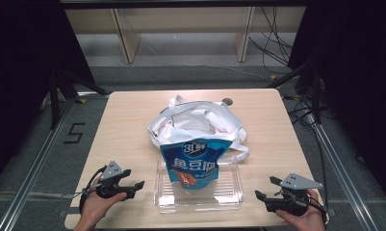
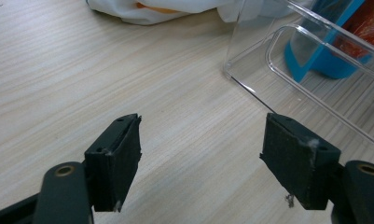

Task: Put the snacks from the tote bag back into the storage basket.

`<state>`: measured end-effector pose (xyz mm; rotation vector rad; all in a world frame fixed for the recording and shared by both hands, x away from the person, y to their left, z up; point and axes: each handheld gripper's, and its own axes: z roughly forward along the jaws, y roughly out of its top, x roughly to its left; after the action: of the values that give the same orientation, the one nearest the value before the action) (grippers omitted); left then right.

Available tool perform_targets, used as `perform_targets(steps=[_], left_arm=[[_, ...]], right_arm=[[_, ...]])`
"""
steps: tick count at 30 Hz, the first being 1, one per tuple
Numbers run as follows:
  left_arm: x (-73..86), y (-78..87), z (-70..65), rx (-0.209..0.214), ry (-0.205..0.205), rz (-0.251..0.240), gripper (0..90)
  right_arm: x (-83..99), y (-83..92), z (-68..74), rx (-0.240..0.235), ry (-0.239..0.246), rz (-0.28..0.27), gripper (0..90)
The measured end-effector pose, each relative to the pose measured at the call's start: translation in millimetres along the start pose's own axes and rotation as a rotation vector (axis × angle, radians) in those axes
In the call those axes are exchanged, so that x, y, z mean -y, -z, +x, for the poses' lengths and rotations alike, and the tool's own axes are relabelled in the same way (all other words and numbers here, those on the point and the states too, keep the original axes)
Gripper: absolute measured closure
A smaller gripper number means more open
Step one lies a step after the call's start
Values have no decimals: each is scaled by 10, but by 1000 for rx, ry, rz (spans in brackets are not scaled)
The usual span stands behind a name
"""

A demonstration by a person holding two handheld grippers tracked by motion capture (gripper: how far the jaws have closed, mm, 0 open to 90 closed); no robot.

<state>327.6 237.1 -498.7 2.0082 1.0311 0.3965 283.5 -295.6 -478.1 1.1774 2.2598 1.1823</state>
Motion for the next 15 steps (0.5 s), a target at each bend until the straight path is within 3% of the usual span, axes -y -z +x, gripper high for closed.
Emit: perform_targets(steps=[2,4,7,8,9,10,12,15], left_arm=[[-4,4,8,6,-22,3,276],[-9,8,7,11,-19,15,276],[-10,14,16,11,-31,26,275],[-10,13,14,10,-28,25,276],[-10,13,14,10,-28,25,275],[-9,12,14,10,-28,25,276],[-10,14,14,11,-32,28,276],[-11,11,16,13,-32,28,276]], right_arm=[[23,11,-16,1,13,6,229],[54,22,9,-1,-10,18,226],[95,18,1,-6,18,9,220],[106,26,37,-5,-12,23,218],[119,16,21,-5,16,20,218],[132,16,58,-3,-15,25,215],[147,7,46,-3,19,37,214],[168,1,83,8,10,59,212]])
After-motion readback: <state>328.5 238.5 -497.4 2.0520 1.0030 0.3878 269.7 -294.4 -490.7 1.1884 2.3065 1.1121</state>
